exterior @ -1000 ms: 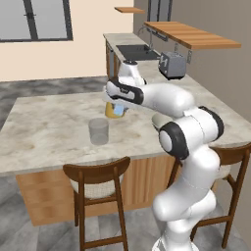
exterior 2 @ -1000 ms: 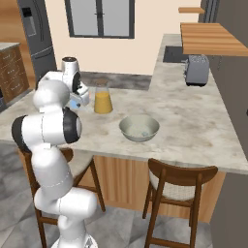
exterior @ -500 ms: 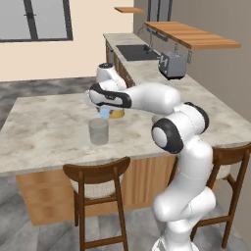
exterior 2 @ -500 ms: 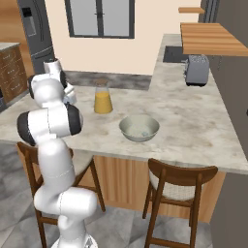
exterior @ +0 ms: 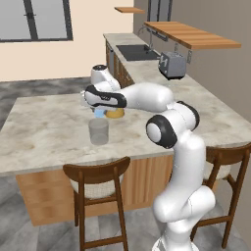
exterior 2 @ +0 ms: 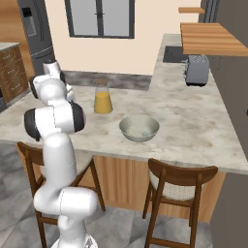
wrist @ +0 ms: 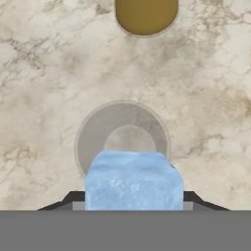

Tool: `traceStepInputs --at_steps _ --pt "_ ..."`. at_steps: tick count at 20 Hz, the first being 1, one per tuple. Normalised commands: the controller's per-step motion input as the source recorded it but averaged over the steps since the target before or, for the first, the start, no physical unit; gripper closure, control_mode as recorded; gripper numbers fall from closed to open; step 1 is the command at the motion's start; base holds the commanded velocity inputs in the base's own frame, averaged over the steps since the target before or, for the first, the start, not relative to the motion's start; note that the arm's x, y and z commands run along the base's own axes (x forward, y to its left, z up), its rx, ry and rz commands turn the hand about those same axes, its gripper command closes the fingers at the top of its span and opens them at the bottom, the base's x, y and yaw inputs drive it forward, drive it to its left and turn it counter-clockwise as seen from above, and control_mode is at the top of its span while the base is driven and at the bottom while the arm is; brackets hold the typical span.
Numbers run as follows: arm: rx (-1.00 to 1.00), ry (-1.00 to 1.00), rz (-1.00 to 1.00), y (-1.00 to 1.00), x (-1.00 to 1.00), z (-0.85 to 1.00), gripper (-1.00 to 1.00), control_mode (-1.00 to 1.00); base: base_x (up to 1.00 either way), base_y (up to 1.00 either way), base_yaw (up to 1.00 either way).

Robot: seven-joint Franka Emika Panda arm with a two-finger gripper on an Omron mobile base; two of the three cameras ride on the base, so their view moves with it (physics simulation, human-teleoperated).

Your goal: There are two ice cubes in the ice bowl. Place both ice cubes in the glass cup.

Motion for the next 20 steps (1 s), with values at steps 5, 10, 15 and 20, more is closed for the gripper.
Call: traceStepInputs --at_steps 5,10,15,20 --pt "0.00 0.00 0.00 0.00 0.32 -0.27 1.00 -1.00 0.00 0.00 0.00" --pt "0.02 0.00 0.00 0.00 0.07 -0.33 1.00 -1.00 0.00 0.00 0.00" --pt "0.06 0.00 0.00 0.00 0.00 -0.22 1.00 -1.00 0.00 0.00 0.00" --pt "0.07 0.00 0.00 0.00 0.10 -0.10 1.00 -1.00 0.00 0.00 0.00"
